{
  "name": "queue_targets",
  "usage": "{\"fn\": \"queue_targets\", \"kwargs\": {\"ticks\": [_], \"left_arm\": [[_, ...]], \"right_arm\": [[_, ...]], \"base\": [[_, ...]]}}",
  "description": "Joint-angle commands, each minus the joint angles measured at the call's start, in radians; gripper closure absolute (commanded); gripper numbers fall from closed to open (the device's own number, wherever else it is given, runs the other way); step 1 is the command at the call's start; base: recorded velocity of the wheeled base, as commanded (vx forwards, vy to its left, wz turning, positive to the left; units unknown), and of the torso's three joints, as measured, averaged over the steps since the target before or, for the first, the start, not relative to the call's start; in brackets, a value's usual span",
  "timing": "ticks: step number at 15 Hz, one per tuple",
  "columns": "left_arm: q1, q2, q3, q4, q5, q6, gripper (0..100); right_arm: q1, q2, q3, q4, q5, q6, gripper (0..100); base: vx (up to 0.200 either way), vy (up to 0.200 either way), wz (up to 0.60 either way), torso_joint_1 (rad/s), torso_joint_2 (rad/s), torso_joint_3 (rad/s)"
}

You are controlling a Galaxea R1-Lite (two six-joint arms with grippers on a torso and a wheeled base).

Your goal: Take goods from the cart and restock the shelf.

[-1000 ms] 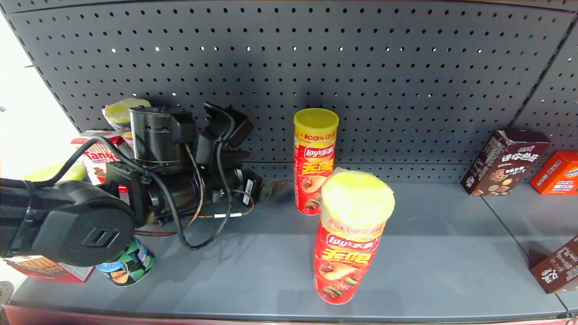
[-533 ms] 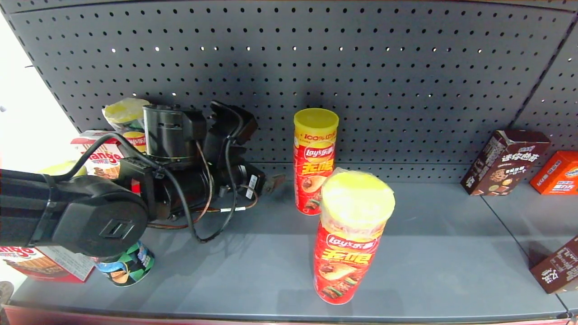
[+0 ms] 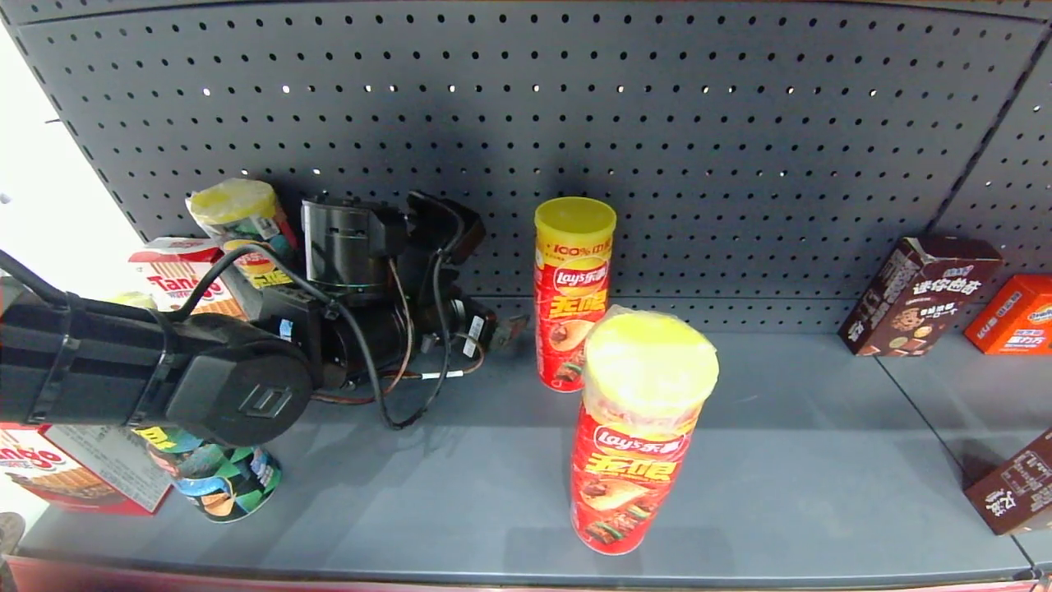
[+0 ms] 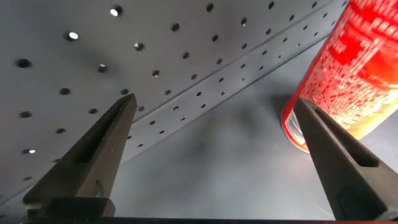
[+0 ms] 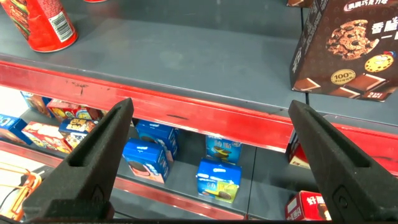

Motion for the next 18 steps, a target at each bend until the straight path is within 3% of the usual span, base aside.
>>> {"fn": "queue_targets", "kwargs": {"ticks": [1,18], "left_arm": [[0.000,0.012,-0.002,0.000,0.001,-0.001,0],[-0.022,0.050,-0.045,0.002,-0.002,-0.003,0]], "right_arm": [[0.000,0.001,0.000,0.000,0.000,-0.001,0],[0.000,0.001,0.000,0.000,0.000,-0.001,0]], "base": [[0.000,0.000,0.00,0.000,0.00,0.000],[0.000,0.000,0.00,0.000,0.00,0.000]]}}
